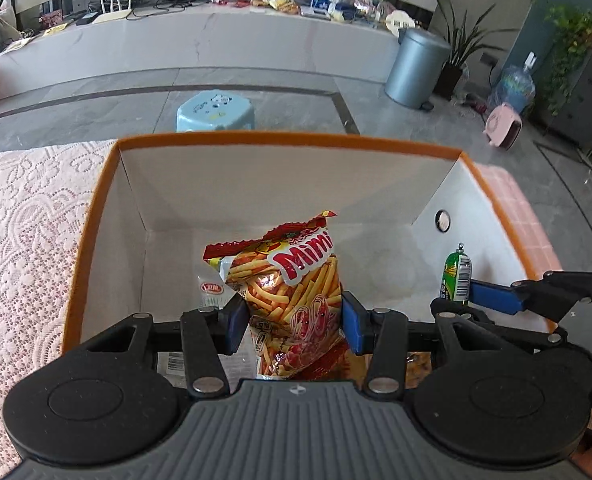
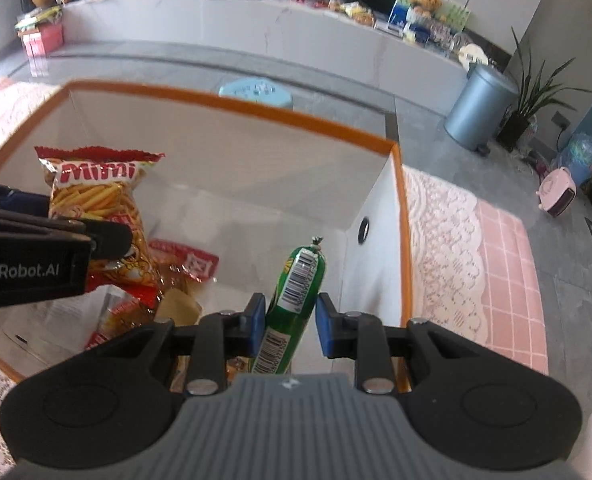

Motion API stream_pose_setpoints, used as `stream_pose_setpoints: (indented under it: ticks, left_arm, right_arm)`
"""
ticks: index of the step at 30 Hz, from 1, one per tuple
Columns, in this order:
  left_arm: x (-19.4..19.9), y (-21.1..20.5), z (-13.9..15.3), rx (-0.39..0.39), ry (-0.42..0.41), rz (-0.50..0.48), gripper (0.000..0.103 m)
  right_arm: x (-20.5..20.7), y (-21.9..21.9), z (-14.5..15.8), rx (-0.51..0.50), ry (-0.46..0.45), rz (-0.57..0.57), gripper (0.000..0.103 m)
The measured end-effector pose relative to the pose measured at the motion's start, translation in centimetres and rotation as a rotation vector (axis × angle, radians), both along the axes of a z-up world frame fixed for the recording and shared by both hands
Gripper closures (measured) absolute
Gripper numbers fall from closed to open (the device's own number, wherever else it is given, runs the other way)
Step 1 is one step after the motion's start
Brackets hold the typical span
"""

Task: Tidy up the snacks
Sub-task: 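Carry both snacks over the orange box and open both tools to drop them, then withdraw both tools from the box toward the remaining snacks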

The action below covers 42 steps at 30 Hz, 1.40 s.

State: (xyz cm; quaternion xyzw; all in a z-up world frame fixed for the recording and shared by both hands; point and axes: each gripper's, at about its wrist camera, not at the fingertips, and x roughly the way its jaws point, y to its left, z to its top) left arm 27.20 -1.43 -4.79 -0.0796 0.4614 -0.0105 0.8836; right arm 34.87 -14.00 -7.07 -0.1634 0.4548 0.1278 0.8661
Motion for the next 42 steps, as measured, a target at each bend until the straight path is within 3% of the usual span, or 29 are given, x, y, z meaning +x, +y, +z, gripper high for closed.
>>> stream_pose_setpoints:
  ticks: [14,19,26,33,42]
  left_arm:
    - [0.3,-0.4,-1.4,0.056,0.082,-0.013,0.047]
    - [0.5,-0.7,-1.5,0.066,0.077,-0.01,0.035]
    - [-0.1,-0.3,-0.1,0.08,0.031,-0.007,0.02]
    - [-2.0,0.2,1.8,0.078,-0.062,0.015,0.018]
    - [-5.6,1.5,4.9,0.027,-0.225,0.067,0.016]
  right_arm:
    - [0.7,1.1,-1.5,-0.077,0.061,0.029,0.08]
    - [0.7,1.4,-1.3,-0.087,0.054,0.039,0.078]
    - [-0.4,1.9,0.2,-0.083,0.017,0.054,0.051]
    - [-2.0,1.9,2.8,-0.07,-0.054,0.049,0.036]
    - [-4.6,0.2,5.9,0.052,-0.102,-0.027,0.021]
